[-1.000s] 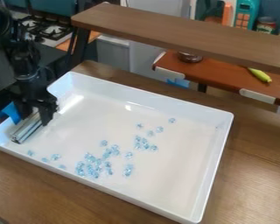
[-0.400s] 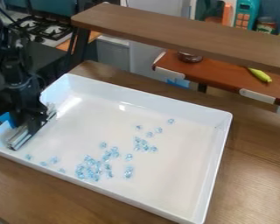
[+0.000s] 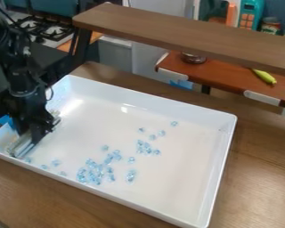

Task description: Sweep into pile

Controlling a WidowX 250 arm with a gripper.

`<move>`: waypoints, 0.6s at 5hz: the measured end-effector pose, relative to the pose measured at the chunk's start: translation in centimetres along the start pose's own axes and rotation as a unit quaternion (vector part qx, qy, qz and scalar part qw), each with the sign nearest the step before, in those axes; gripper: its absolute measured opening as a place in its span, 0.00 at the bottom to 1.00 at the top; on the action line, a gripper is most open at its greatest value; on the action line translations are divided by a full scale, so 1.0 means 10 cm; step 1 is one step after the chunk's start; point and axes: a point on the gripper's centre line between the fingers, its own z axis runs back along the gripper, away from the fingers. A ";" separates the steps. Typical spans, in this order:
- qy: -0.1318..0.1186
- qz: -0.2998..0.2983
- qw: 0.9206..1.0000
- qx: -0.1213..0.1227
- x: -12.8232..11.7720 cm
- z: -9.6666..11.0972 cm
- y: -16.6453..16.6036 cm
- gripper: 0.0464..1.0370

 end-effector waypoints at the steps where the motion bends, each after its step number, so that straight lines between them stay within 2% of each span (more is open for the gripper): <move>1: 0.005 -0.011 1.000 0.000 -0.06 0.01 -0.15 0.33; 3: 0.008 -0.023 1.000 -0.015 -0.06 0.04 -0.46 0.33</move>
